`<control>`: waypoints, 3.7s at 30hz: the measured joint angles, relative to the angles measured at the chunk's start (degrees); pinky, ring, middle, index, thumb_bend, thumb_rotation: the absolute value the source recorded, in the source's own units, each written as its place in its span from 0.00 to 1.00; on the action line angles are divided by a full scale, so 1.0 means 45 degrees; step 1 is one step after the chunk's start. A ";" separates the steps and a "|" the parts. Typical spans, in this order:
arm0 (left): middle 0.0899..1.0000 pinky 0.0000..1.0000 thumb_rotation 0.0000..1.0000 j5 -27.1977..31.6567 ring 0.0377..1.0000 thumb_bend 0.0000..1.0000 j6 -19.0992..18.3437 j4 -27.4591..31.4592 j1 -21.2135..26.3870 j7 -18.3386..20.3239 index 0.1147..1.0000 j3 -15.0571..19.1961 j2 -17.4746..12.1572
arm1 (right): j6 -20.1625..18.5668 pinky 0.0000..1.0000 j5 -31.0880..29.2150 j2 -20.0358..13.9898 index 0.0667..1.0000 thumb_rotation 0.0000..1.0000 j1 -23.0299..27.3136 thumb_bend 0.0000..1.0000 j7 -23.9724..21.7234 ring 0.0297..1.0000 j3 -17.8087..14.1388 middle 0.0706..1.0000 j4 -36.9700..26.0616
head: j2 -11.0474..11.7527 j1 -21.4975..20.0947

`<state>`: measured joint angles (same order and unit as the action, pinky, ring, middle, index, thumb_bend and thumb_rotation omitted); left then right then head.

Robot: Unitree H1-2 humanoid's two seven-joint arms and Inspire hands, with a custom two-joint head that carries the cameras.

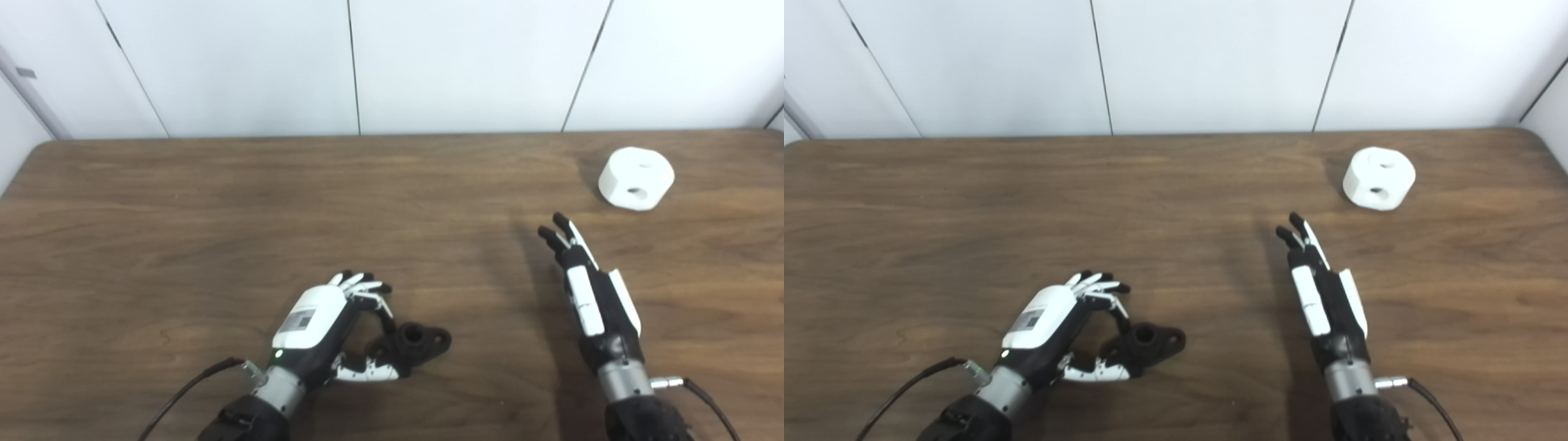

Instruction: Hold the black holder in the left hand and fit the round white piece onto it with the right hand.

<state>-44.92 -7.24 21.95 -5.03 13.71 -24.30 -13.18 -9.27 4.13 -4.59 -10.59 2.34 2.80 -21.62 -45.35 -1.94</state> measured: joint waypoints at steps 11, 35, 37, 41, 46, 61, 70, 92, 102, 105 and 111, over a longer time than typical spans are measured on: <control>0.80 1.00 0.05 -0.0161 0.90 0.52 0.0973 -0.0452 -0.0436 -0.0912 0.42 -0.0201 0.0208 | 0.0234 1.00 -0.0417 -0.0052 0.93 0.96 -0.0001 0.62 -0.0076 0.94 -0.0393 0.90 0.0093 | 0.0039 -0.0117; 0.77 0.91 0.05 -0.0395 0.84 0.52 0.2260 -0.1766 -0.0144 -0.1896 0.42 -0.0405 0.0529 | 0.0118 1.00 0.0768 -0.1838 0.97 1.00 0.1029 0.65 -0.0444 1.00 -0.2009 0.95 0.0052 | 0.1893 -0.3239; 0.76 0.90 0.05 -0.0394 0.84 0.52 0.2431 -0.1816 -0.0133 -0.2021 0.42 -0.0395 0.0480 | -0.0079 0.98 0.1715 -0.2219 0.99 1.00 0.1456 0.62 -0.0424 0.98 -0.2011 0.96 0.0048 | 0.1894 -0.3242; 0.76 0.89 0.05 -0.0406 0.84 0.52 0.2537 -0.1867 -0.0100 -0.2079 0.42 -0.0393 0.0477 | -0.0580 0.95 0.3579 -0.3218 1.00 0.81 0.2259 0.59 -0.0513 0.97 -0.1879 0.97 0.0067 | 0.2129 -0.3613; 0.76 0.89 0.05 -0.0556 0.83 0.52 0.2533 -0.1866 -0.0095 -0.2109 0.42 -0.0389 0.0480 | -0.1141 0.94 0.4669 -0.4480 0.99 0.59 0.3271 0.67 -0.0957 1.00 -0.2000 1.00 0.0440 | 0.2304 -0.3593; 0.76 0.90 0.05 -0.0760 0.84 0.52 0.2419 -0.1763 -0.0181 -0.2063 0.42 -0.0393 0.0485 | -0.1700 1.00 0.5968 -0.6935 0.92 0.31 0.6962 0.82 -0.2097 1.00 -0.1189 0.97 0.4051 | 0.2812 -0.3515; 0.75 0.90 0.05 -0.0979 0.84 0.52 0.2307 -0.1611 -0.0281 -0.1981 0.42 -0.0395 0.0500 | -0.1578 1.00 0.6810 -0.7506 0.90 0.31 0.8457 0.88 -0.2798 1.00 0.0265 0.96 0.6753 | 0.2597 -0.3437; 0.75 0.88 0.05 -0.1575 0.83 0.52 0.1827 -0.1169 -0.0386 -0.1587 0.42 -0.0409 0.0751 | -0.3378 1.00 0.7806 -0.8615 0.87 0.36 1.0273 0.95 -0.7039 1.00 0.2307 0.93 0.7418 | 0.2676 -0.3222; 0.74 0.88 0.05 -0.1644 0.82 0.52 0.1825 -0.1209 -0.0378 -0.1595 0.42 -0.0406 0.0803 | -0.3570 1.00 0.8096 -0.8910 0.87 0.37 1.1177 0.93 -0.8390 1.00 0.3040 0.94 0.7631 | 0.2695 -0.3125; 0.74 0.88 0.05 -0.1644 0.82 0.52 0.1826 -0.1220 -0.0376 -0.1599 0.42 -0.0397 0.0811 | -0.3601 1.00 0.8163 -0.8921 0.87 0.36 1.1358 0.92 -0.8584 1.00 0.3143 0.94 0.7695 | 0.2714 -0.3163; 0.74 0.88 0.05 -0.1668 0.82 0.52 0.1830 -0.1265 -0.0360 -0.1640 0.42 -0.0400 0.0855 | -0.3617 1.00 0.8283 -0.8861 0.87 0.36 1.1537 0.92 -0.8675 1.00 0.3314 0.93 0.8089 | 0.2754 -0.3027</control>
<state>-52.43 0.99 16.26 -6.65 6.32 -26.10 -9.34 -25.54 41.41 -44.46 41.32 -36.70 17.72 14.78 -32.96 -15.56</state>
